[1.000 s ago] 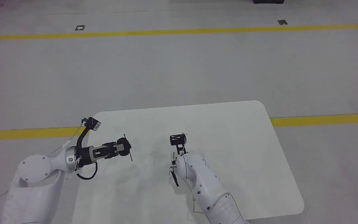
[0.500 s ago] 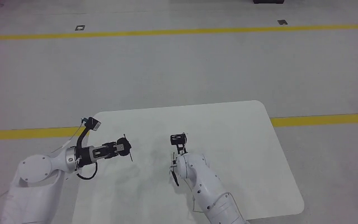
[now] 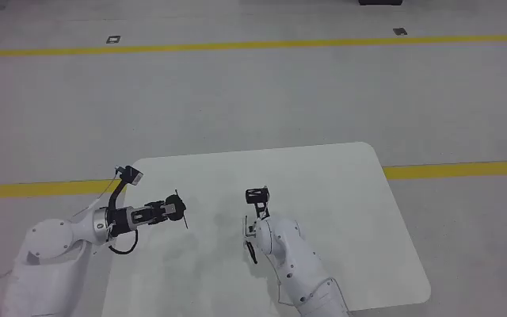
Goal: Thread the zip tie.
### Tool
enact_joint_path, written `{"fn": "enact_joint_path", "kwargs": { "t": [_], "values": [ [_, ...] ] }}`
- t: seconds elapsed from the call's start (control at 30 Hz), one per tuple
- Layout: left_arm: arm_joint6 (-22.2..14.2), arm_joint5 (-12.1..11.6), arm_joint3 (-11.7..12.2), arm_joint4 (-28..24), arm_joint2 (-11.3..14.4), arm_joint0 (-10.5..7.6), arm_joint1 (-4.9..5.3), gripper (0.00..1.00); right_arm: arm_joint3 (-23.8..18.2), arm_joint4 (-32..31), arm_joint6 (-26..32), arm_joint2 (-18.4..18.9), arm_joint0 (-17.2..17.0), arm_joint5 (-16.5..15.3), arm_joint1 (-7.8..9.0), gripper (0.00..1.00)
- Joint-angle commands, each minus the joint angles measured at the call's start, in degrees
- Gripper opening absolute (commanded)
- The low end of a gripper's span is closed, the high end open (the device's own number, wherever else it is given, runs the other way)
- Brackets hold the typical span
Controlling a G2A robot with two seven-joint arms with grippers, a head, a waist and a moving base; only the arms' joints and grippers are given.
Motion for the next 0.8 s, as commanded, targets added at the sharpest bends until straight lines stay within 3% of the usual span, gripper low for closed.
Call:
{"fn": "enact_joint_path", "kwargs": {
  "t": [0.0, 0.2, 0.3, 0.47, 0.77],
  "values": [
    [0.0, 0.0, 0.0, 0.0, 0.0, 0.0, 0.0, 0.0, -1.9, 0.0, 0.4, 0.5, -0.7, 0.0, 0.13, 0.0],
    [0.0, 0.0, 0.0, 0.0, 0.0, 0.0, 0.0, 0.0, -8.7, 2.1, 0.3, 3.4, -3.1, -0.5, 0.66, 0.0],
    [0.0, 0.0, 0.0, 0.0, 0.0, 0.0, 0.0, 0.0, -12.9, 6.3, -0.3, 6.4, -4.5, -2.1, 1.04, 0.0],
    [0.0, 0.0, 0.0, 0.0, 0.0, 0.0, 0.0, 0.0, -18.3, 21.7, -5.3, 13.0, -6.9, -8.1, 1.6, 0.0],
    [0.0, 0.0, 0.0, 0.0, 0.0, 0.0, 0.0, 0.0, -18.4, 48.0, -11.9, 22.0, -8.5, -22.3, 2.79, 0.0]
  ]
}}
